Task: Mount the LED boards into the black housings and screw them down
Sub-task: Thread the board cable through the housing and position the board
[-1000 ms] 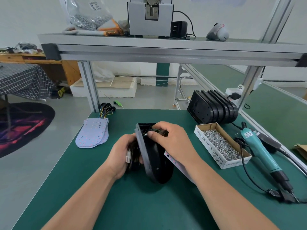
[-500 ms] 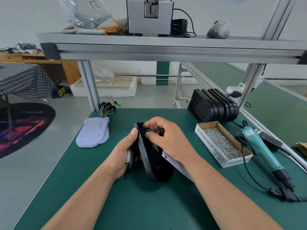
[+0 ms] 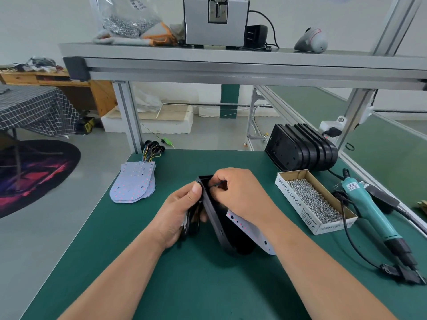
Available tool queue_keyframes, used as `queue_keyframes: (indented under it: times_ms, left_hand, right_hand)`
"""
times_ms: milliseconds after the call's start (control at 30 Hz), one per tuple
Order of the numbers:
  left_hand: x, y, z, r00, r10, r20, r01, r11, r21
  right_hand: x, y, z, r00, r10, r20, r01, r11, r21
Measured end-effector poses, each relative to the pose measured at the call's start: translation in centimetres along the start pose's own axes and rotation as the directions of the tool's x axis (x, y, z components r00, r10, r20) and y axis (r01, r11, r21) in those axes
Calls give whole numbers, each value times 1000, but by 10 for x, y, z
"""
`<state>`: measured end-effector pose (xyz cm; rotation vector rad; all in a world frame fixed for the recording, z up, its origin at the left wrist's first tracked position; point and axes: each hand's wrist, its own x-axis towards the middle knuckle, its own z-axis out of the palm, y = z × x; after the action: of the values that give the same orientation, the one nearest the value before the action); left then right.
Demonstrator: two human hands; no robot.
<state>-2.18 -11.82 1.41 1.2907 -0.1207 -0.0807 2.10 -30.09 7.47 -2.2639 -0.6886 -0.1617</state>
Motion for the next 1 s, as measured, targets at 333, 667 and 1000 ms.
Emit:
queue_keyframes:
  times_ms: [333, 667, 1000]
  left_hand:
    - [4, -5, -4, 999, 30, -34, -33, 997, -77]
    - [2, -2, -1, 999, 32, 14, -30, 991, -132]
    - [3, 1, 5, 998, 61, 6, -59, 984, -165]
  right_hand:
    - [-2, -1, 4, 994, 39, -100, -42, 999, -29]
    - [-5, -7, 1, 998, -11, -54, 7, 996, -90]
    - [1, -5, -3, 997, -25, 76, 33, 994, -100]
